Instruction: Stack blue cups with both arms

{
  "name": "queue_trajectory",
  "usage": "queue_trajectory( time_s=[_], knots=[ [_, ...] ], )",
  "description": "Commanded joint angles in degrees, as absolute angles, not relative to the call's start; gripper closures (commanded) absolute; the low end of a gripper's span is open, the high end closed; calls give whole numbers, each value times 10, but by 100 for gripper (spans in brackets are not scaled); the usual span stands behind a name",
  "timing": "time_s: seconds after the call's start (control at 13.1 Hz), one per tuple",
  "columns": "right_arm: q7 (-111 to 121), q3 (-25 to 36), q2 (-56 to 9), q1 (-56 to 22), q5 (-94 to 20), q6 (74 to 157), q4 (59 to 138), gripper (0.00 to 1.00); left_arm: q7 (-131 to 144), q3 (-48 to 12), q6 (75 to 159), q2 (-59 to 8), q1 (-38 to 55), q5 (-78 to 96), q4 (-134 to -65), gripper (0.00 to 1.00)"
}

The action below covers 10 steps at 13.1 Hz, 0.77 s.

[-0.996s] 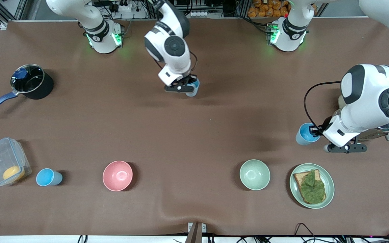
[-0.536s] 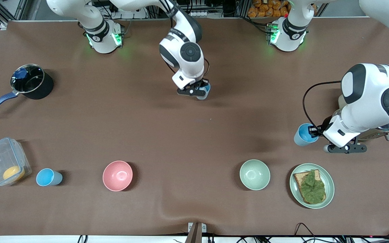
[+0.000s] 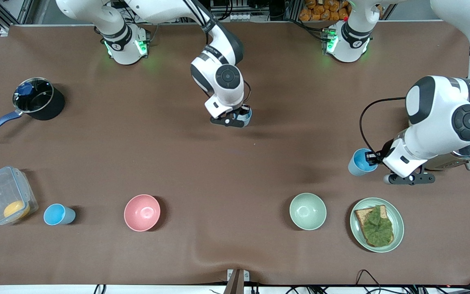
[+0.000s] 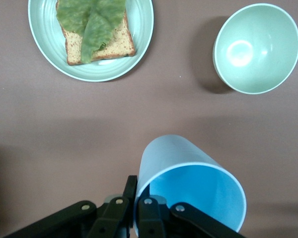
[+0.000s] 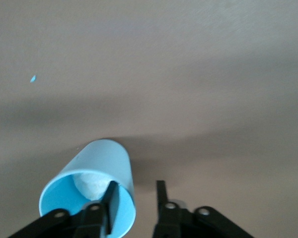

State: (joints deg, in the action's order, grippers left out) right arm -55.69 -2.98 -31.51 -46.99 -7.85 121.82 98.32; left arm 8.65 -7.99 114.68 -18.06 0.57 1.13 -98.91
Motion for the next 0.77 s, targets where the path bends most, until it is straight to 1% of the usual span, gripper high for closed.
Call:
queue_trajectory(
  time_s=[0.0,0.23,0.38,0.54,0.69],
  knots=[
    [-555,-35,-317,-439,-83,1121,906,0,113,-95,1129,-177,9,22,-981,100],
    [-521,-35,-301,-409,-83,1033,853,0,183,-131,1111,-178,12,21,-963,100],
    [-477,-36,-268,-374,-85,999,847,0,246,-163,1107,-178,19,17,-957,100],
    [-432,-35,-230,-340,-83,966,846,0,303,-170,1106,-180,46,16,-959,100],
    [-354,-35,-195,-288,-81,927,847,0,370,-170,1107,-184,87,13,-958,100]
  ],
)
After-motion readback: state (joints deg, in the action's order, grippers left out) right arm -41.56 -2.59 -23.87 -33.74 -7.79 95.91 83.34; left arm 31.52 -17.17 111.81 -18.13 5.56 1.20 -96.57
